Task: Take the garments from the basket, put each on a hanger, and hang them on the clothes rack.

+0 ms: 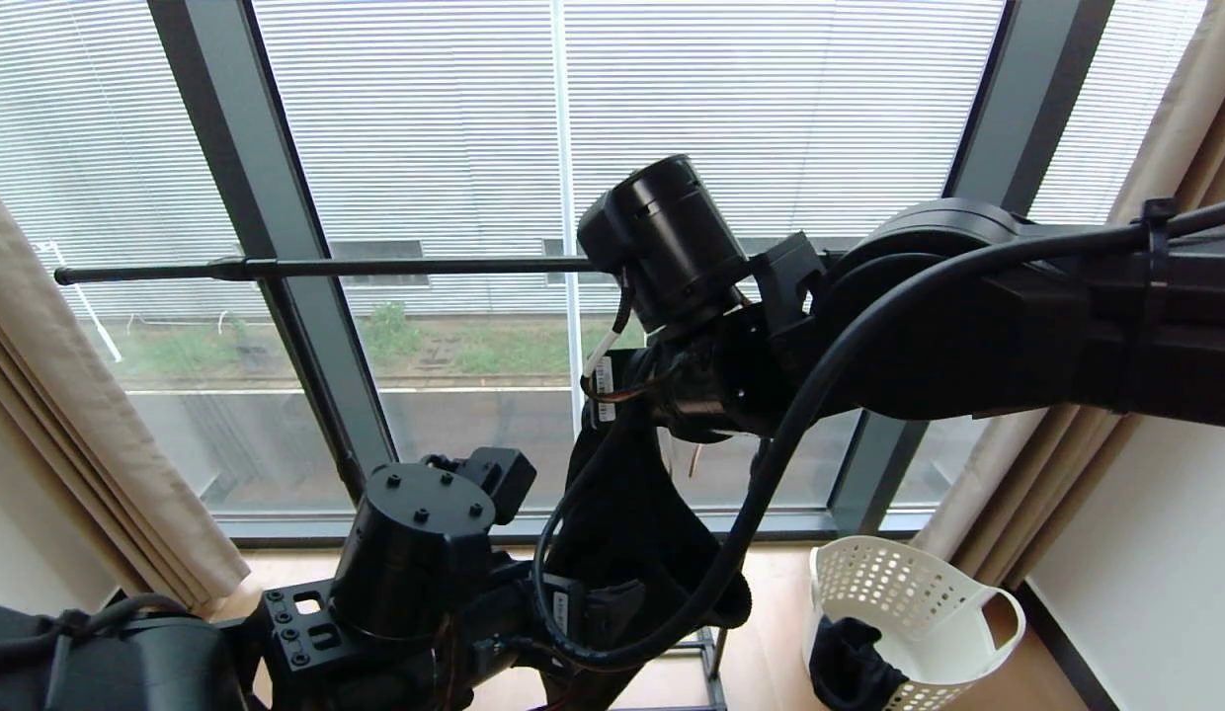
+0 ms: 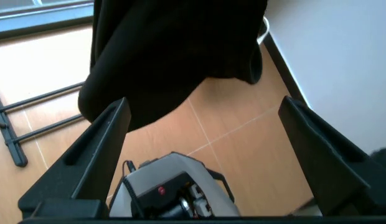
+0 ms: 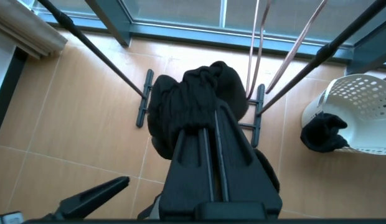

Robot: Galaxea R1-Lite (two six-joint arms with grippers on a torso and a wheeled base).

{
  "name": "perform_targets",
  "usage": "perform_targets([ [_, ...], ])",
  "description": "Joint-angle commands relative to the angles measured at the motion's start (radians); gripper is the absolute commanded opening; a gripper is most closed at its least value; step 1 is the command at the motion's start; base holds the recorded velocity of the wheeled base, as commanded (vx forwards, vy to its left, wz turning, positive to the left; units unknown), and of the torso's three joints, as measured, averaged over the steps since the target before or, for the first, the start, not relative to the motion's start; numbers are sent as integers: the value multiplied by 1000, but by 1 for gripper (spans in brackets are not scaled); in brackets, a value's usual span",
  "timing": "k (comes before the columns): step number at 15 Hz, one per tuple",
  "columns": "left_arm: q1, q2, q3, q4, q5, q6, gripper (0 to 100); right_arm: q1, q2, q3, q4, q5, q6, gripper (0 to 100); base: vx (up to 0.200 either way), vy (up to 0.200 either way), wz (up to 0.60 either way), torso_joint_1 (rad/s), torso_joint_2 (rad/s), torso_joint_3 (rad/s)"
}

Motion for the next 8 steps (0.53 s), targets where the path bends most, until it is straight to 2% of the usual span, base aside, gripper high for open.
perform_targets([
  [1,-30,87,-23,-34,47,-7,100,2,10,-19,3,-1,8,0,0,0,0,0,0,0],
  [5,-43,124,-69,-37,73,-33,100,2,31,-59,31,-50,55,0,0,0,0,0,0,0],
  [8,-40,174,-115,-37,103,-52,100,5,25,-60,31,-52,57,0,0,0,0,0,0,0],
])
